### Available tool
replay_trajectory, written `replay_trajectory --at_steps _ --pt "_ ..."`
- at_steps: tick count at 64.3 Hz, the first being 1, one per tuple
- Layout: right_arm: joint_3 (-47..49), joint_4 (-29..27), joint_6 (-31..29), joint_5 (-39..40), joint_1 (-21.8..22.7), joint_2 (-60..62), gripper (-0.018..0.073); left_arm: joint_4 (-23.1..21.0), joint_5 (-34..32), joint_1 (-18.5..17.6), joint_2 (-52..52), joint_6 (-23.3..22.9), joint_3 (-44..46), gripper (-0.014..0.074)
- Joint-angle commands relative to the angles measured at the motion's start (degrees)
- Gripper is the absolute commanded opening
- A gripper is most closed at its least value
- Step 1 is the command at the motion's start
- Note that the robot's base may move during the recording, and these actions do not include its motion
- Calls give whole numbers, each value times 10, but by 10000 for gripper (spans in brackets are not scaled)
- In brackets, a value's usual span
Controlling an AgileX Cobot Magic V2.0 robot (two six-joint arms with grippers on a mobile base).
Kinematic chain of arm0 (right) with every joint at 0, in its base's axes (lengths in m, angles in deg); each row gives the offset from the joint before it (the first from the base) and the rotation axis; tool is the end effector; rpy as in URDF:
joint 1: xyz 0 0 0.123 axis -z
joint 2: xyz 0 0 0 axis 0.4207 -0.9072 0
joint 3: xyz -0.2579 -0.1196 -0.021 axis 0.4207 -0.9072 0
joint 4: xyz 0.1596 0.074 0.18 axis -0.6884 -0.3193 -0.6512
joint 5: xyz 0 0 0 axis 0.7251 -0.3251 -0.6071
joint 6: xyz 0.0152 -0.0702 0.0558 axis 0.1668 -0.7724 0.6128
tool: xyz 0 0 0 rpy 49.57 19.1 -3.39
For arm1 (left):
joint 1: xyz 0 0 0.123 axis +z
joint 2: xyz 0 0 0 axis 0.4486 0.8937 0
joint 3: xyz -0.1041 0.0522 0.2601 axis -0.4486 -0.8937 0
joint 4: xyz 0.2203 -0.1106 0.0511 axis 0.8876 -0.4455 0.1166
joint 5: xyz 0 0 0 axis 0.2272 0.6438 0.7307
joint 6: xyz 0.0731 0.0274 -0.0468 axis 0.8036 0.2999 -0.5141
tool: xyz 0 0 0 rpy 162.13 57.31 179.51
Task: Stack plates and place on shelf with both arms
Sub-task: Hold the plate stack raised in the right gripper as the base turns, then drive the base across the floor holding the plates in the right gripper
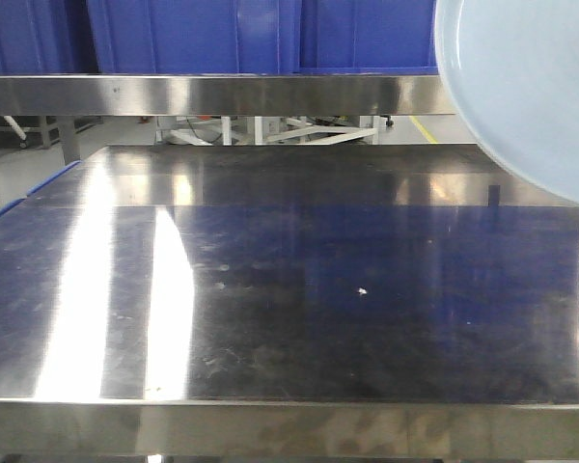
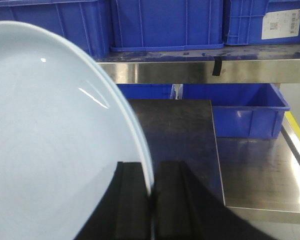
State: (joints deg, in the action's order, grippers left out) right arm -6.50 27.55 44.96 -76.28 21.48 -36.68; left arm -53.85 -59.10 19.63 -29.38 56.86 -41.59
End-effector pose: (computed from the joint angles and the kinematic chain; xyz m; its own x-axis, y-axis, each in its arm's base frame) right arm 0.1014 0.0073 0.2802 -0.0798 0.1046 -0.9913 -0.0644 0.9919 0.1099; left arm 0.1125 -0.0138 0.2821 -0.0815 0.0645 -0.9946 0.1260 0.9906 0.0539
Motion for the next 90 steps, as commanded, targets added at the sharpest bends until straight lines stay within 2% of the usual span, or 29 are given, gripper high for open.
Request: replay_trajectory --at_steps 1,90 --pt "17 -6 -1 54 0 -1 49 -4 -47 2 0 -2 16 82" --pt "17 -6 -1 53 0 -1 49 -4 -47 2 0 -2 16 82"
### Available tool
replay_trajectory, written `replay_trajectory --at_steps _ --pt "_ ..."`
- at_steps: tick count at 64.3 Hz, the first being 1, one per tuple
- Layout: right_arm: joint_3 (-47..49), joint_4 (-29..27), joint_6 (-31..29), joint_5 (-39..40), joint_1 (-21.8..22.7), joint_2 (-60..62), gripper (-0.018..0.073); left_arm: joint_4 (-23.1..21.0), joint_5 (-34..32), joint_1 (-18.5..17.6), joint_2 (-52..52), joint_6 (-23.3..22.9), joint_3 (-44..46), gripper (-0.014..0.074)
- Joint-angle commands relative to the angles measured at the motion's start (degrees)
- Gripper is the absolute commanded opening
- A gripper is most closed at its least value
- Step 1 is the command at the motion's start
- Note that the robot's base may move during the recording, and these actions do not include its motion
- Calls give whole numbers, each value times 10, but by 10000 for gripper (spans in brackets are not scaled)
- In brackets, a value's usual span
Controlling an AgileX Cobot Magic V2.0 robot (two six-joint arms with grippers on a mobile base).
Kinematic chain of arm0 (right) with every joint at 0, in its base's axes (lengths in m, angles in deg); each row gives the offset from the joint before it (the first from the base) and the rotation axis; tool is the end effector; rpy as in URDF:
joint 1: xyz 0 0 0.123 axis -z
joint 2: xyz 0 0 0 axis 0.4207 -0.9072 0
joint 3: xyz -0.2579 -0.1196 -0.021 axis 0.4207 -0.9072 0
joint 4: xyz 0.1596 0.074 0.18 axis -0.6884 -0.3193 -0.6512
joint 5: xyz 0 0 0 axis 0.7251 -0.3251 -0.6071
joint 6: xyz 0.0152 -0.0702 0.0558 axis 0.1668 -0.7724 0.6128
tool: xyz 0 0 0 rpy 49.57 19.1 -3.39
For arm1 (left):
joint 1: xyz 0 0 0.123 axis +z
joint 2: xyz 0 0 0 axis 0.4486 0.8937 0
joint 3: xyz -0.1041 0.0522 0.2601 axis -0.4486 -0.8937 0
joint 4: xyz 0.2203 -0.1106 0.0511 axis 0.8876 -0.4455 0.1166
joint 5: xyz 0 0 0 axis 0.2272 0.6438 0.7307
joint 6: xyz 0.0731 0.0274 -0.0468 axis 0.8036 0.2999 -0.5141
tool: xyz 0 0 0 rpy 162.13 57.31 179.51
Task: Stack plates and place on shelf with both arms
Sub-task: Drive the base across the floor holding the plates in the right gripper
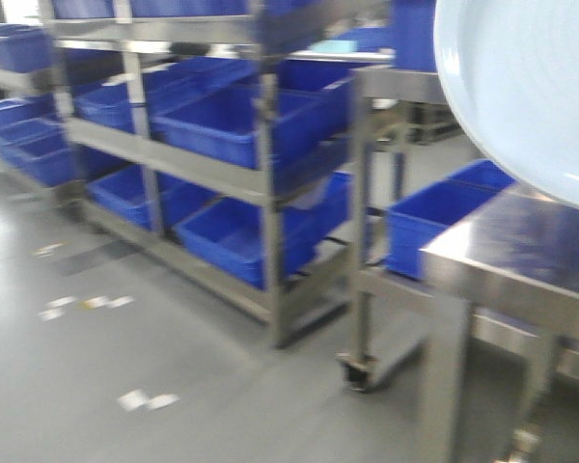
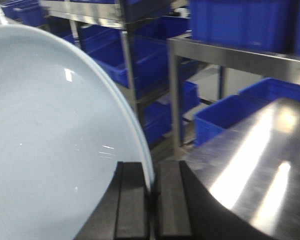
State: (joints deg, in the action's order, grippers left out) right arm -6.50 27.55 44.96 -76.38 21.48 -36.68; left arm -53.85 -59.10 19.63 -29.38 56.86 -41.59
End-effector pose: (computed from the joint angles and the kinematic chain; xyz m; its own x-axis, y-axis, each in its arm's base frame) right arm 0.1014 0.0074 0.2801 -0.0815 0.1045 -0.9912 -0.0650 0.9918 0.1099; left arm 0.1125 -0.0138 0.2821 -0.0815 0.0645 -0.9946 0.1260 0.9906 0.0539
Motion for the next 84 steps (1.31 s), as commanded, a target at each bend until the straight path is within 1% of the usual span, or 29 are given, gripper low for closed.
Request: replay_trajectory --at_steps 1,84 --pt "17 -6 -1 54 0 -1 49 -4 -47 2 0 -2 16 82" --pt "17 -6 -1 54 0 -1 49 -4 -47 2 0 -2 16 82"
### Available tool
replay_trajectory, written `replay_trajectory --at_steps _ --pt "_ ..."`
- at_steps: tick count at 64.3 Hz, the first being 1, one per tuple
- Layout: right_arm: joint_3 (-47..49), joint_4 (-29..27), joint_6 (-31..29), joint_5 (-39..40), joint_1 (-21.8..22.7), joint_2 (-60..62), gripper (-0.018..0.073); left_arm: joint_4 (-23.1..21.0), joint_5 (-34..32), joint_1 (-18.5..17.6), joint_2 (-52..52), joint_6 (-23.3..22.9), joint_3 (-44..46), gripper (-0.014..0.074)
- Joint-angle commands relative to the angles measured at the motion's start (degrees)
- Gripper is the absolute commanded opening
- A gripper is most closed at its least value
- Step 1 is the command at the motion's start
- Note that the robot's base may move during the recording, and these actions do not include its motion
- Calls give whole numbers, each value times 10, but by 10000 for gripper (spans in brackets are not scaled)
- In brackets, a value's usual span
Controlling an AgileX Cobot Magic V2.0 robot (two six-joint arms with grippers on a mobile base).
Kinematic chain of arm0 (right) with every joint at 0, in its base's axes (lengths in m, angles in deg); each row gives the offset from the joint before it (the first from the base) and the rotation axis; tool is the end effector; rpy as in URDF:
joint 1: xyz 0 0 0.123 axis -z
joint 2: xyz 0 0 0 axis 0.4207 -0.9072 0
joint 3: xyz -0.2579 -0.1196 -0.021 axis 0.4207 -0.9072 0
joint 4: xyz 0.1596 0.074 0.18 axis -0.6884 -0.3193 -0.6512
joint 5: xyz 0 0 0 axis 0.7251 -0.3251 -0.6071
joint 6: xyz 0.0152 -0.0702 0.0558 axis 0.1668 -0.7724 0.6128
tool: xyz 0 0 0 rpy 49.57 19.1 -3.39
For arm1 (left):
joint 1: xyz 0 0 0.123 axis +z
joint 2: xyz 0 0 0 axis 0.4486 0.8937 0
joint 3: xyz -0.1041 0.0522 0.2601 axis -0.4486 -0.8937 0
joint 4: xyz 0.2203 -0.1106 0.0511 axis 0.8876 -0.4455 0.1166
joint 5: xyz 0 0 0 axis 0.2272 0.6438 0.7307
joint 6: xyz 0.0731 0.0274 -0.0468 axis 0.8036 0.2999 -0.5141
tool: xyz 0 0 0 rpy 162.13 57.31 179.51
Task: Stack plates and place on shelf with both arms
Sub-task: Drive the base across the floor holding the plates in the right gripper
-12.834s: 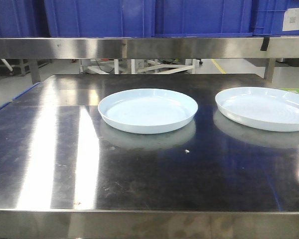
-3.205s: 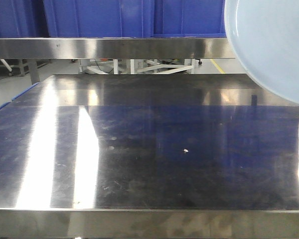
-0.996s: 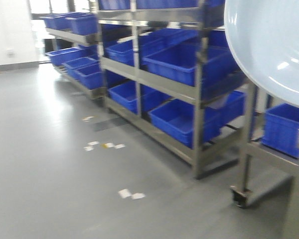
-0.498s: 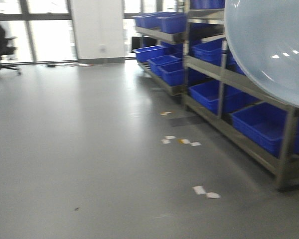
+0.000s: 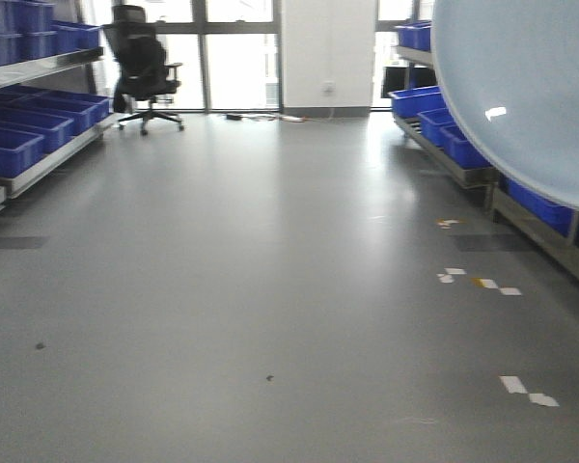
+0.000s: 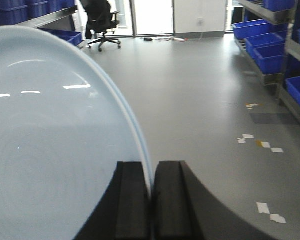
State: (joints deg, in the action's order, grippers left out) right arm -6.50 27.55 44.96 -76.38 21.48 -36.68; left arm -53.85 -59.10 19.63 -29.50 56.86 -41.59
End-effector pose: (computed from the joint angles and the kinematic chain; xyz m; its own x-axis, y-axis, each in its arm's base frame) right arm 0.1014 0.0074 0.2801 -0.0815 0.1045 -0.9912 -0.0650 0.9918 0.1099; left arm 0.1121 -0.0138 0.2824 -0.0794 0.0642 -0.9948 0.1259 0.9906 0.0539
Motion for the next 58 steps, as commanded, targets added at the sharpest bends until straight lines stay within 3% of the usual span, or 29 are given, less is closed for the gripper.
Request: replay_trajectory --at_steps 1,58 --pt "17 -6 -1 54 0 -1 49 -4 -47 2 2 -2 16 82" --pt "17 -6 -1 54 0 -3 49 -4 -47 2 2 -2 16 82"
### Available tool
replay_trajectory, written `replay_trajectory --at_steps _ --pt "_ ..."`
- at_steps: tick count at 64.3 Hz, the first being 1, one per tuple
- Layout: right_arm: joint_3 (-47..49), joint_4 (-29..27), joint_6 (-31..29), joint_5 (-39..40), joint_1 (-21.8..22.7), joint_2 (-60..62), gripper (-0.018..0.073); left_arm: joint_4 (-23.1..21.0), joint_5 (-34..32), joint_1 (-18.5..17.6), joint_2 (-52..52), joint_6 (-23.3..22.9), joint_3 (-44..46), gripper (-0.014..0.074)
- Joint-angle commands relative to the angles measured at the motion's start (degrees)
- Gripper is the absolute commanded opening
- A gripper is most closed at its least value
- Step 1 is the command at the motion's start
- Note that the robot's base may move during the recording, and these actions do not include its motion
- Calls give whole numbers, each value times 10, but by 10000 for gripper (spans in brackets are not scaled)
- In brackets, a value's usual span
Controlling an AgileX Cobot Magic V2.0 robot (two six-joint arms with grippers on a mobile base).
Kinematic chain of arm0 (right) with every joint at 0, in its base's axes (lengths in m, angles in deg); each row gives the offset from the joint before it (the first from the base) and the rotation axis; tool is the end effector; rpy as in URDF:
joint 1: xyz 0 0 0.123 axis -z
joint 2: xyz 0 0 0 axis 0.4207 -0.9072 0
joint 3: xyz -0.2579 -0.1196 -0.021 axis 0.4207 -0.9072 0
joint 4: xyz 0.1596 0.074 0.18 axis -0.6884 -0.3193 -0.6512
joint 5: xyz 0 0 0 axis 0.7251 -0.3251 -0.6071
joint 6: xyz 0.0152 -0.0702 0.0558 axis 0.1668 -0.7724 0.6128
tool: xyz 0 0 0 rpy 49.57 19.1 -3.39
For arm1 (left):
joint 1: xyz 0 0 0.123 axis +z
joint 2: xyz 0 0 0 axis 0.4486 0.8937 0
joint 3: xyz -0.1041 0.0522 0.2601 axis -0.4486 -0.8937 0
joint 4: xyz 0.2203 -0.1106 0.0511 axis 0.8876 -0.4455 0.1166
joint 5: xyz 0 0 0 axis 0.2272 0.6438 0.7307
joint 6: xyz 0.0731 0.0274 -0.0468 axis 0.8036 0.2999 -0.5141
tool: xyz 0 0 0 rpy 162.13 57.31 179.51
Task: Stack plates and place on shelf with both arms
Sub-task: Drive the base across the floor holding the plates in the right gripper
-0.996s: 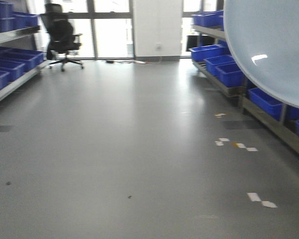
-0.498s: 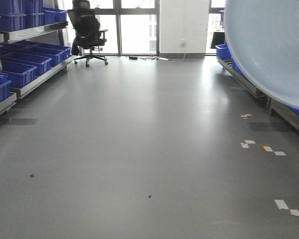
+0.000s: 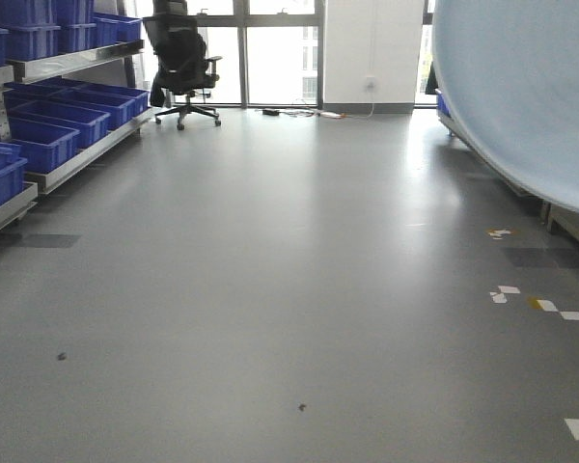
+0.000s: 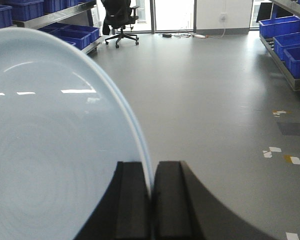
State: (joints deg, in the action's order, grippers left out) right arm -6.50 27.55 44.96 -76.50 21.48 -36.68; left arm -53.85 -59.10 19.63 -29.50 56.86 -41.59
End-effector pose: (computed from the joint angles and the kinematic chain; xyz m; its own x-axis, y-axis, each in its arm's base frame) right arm 0.1013 0.0074 0.2799 -0.0834 0.1044 -0.9910 -0.0656 0.9918 0.1100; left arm 0.1121 -0.0138 0.2824 -0.0794 0.0642 -0.9948 0.1259 0.9906 0.0539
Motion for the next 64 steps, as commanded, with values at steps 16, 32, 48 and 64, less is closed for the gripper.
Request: replay_trajectory --at_steps 16,32,48,64 --pt "17 -6 -1 54 0 -3 49 -4 -47 2 2 -2 16 82" --pt "17 -6 -1 53 0 -3 49 -4 -47 2 2 -2 16 82" --pt "17 -6 -1 53 0 -3 49 -4 -47 2 2 -2 16 82" --pt "17 -6 -1 53 0 -3 49 -4 -47 2 2 -2 16 82"
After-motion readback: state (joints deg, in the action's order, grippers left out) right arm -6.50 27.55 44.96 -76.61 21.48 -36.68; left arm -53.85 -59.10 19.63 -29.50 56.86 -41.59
